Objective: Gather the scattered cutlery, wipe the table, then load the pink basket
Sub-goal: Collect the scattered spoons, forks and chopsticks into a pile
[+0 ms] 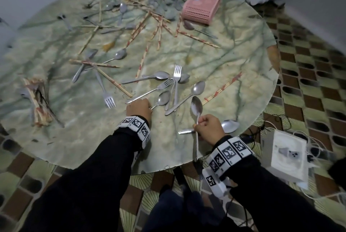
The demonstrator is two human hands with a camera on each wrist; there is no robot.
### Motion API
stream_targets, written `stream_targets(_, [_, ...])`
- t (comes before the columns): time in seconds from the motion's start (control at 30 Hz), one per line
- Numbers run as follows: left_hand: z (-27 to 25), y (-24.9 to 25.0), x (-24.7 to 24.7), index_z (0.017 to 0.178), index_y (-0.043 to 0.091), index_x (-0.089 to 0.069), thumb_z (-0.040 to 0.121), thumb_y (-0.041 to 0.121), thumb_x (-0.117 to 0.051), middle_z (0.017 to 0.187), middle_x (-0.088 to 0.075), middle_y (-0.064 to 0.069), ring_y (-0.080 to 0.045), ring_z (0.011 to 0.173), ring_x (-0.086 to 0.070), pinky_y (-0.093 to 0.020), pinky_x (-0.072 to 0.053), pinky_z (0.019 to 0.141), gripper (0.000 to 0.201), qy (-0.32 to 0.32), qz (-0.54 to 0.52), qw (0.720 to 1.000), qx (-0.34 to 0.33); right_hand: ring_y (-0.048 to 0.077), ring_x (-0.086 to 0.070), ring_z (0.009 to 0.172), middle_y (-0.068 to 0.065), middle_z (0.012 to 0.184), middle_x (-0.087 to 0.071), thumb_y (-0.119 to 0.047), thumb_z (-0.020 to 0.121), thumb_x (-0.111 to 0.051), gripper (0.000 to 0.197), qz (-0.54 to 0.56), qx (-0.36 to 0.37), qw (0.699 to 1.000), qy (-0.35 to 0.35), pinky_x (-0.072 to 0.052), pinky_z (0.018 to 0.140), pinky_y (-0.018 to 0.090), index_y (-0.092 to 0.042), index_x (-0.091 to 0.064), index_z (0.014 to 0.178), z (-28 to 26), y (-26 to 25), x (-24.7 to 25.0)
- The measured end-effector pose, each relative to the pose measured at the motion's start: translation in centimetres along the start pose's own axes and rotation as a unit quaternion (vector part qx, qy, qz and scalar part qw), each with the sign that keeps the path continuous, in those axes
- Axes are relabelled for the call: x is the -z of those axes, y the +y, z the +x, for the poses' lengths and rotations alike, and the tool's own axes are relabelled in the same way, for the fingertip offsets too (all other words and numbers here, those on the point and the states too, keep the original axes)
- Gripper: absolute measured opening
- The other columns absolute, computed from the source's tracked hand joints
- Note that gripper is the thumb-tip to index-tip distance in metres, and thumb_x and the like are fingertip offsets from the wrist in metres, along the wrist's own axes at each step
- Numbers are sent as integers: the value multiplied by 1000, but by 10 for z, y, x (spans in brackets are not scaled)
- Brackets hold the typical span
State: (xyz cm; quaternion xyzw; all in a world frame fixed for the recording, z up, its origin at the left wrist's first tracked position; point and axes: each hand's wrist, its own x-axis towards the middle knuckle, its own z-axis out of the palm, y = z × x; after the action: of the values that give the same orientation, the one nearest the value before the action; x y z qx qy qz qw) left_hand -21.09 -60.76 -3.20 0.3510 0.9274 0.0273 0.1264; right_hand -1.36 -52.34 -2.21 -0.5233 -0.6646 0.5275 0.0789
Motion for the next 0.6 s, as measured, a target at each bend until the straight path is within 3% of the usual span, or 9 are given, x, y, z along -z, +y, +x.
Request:
stream_targets(0.3, [1, 10, 7, 107, 1, -59, 92, 12, -48, 113, -62, -16, -32, 106, -58, -35, -45, 86, 21, -121, 40, 991, 29, 21, -50, 69, 0, 65, -48, -4, 83, -63, 28, 22, -9, 1000, 3, -48, 80, 39, -19, -44, 70, 1, 1, 2])
stream_targets(0.47, [-5, 14, 8, 110, -1, -56, 90, 11, -51, 119, -57, -18, -33, 111, -54, -37, -45, 92, 24, -143, 45, 988, 34, 13, -46, 60, 0, 65, -47, -4, 84, -63, 28, 22, -6, 1000, -7, -42, 66, 29, -19, -44, 71, 0, 6, 5])
stream_targets(0.6, [-12, 15, 10, 109, -3, -57, 91, 9, -50, 118, -58, -18, -33, 110, -56, -36, -45, 91, 23, -151, 48, 987, 33, 13, -48, 61, 1, 68, -49, -5, 84, -63, 26, 34, -10, 999, -19, -43, 65, 28, -19, -45, 73, -3, 7, 8])
